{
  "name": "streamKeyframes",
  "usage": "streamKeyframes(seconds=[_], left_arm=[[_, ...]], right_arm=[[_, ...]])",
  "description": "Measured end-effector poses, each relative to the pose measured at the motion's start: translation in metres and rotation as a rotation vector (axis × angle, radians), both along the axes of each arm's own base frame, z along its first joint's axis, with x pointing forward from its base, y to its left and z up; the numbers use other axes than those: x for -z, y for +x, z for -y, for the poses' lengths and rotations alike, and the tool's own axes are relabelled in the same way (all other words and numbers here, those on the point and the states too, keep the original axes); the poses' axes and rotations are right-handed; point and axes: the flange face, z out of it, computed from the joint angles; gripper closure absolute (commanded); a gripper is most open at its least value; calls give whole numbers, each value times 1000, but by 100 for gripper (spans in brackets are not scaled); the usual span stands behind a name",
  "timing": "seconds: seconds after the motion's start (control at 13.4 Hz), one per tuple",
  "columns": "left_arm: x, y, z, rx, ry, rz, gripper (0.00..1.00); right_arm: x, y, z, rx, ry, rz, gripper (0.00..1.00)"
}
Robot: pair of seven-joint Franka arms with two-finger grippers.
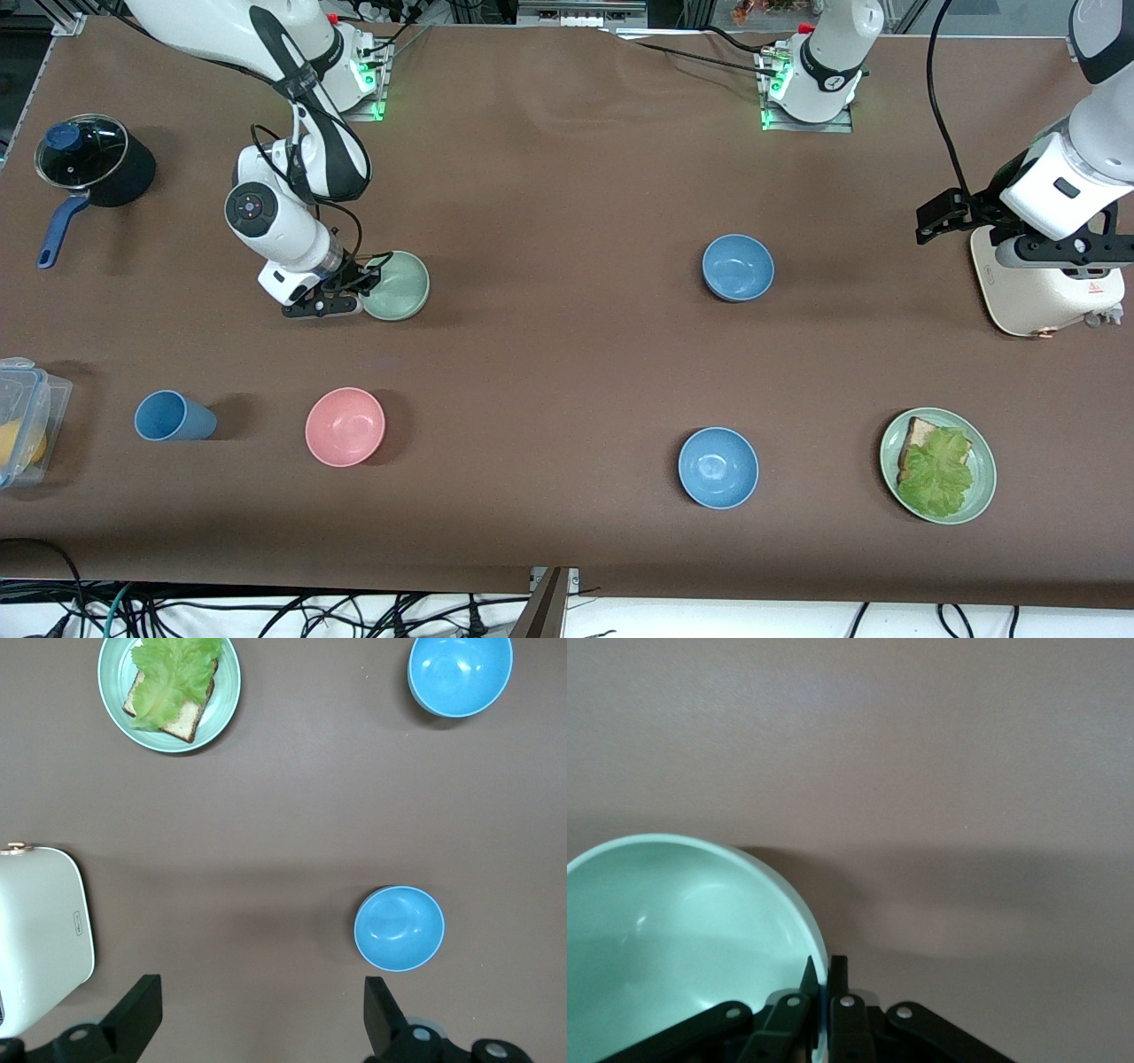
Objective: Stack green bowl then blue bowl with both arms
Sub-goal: 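Slide the pale green bowl with the right gripper toward the blue bowl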
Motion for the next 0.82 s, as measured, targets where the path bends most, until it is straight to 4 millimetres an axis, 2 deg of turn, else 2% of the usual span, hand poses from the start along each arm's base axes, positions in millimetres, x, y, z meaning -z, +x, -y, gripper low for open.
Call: streamKeyframes(seconds=[0.07,0.22,0.37,0.45,0.6,0.75,0.82], left_arm=[[0,0,0,0,0,0,0],[0,0,0,0,0,0,0],[0,0,0,0,0,0,0],[0,0,0,0,0,0,0],[0,0,0,0,0,1,0],[0,0,0,1,0,1,0],[0,0,0,1,0,1,0]], right_arm=[[-7,4,-7,19,1,-12,100],[-29,16,-35,66,13,-33,100],[-52,26,-83,127,64,-25,100],[-57,31,-115,161,88,-20,100],[-55,41,-193,226,129,-17,100],[-41,37,-275,279,159,-26,100],[-33,31,-307,290,163,-28,100]])
